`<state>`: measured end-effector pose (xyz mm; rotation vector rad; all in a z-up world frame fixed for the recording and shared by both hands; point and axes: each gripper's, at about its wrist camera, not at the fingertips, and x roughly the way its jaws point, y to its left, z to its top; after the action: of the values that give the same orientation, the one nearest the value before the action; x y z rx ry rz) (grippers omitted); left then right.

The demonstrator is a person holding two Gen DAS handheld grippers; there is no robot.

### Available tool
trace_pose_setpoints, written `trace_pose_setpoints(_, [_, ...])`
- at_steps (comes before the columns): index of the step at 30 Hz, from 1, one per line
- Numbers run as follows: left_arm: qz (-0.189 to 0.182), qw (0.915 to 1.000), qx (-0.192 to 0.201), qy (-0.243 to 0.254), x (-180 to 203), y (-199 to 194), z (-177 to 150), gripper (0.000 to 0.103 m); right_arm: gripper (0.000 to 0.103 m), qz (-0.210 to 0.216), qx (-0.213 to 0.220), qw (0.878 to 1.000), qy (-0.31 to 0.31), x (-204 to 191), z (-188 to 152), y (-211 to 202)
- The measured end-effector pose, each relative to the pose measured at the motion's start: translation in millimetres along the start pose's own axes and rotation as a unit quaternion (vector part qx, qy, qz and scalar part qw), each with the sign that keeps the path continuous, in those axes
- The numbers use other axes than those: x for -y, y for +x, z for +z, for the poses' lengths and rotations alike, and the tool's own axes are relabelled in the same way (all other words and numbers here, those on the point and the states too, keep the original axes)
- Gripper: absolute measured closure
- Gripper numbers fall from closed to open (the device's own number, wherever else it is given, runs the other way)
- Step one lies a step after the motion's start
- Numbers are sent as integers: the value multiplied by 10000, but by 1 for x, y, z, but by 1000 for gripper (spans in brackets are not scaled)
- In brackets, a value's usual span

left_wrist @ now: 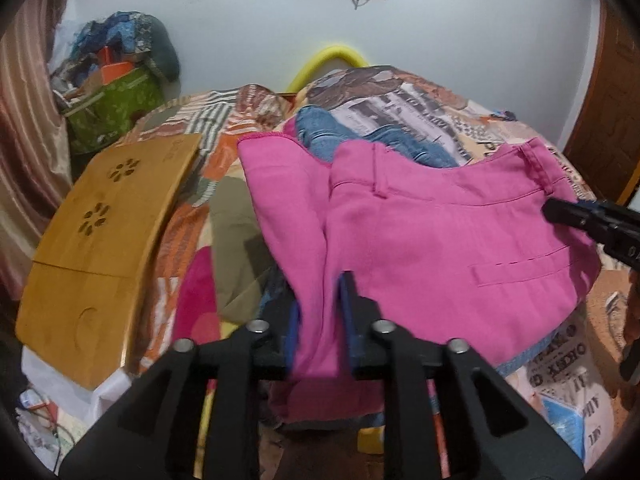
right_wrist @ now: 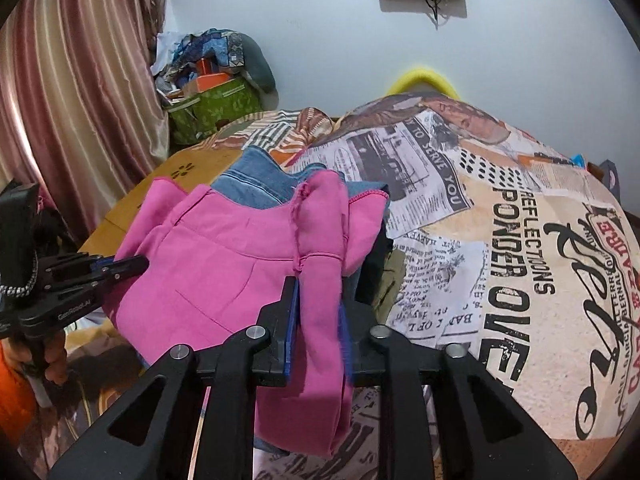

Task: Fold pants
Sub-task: 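Carry the pink pants with the left gripper onto the folded blue jeans, then open the left gripper and pull both grippers back from the stack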

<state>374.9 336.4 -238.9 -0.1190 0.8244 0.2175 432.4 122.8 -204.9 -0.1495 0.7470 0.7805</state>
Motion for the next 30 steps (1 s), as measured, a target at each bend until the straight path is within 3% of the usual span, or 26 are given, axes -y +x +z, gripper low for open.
trace_pose_setpoints(3, [130,9998,-72,-116,-5,-7,-1,63,73,-225,-67,9997,-117,-2,1,-2])
trace_pose_setpoints(6, [104,9992,-98,-362,-10,-21,-2,61,56,-351,-29,9993,-149,-3,2,-14])
trace_pose_setpoints(13, [240,9988,237,-350,6,-95,0,60,55,-291,315,9986,-296,-17,3,-72])
trace_pose_setpoints(20, [-6,9952,915,-351,34,-202,1,60,55,-156,878,9942,-595,-48,8,-155])
trace_pose_setpoints(30, [-288,9755,2172,-202,85,-367,-28,57,55,127,1886,9797,-661,-84,-12,-294])
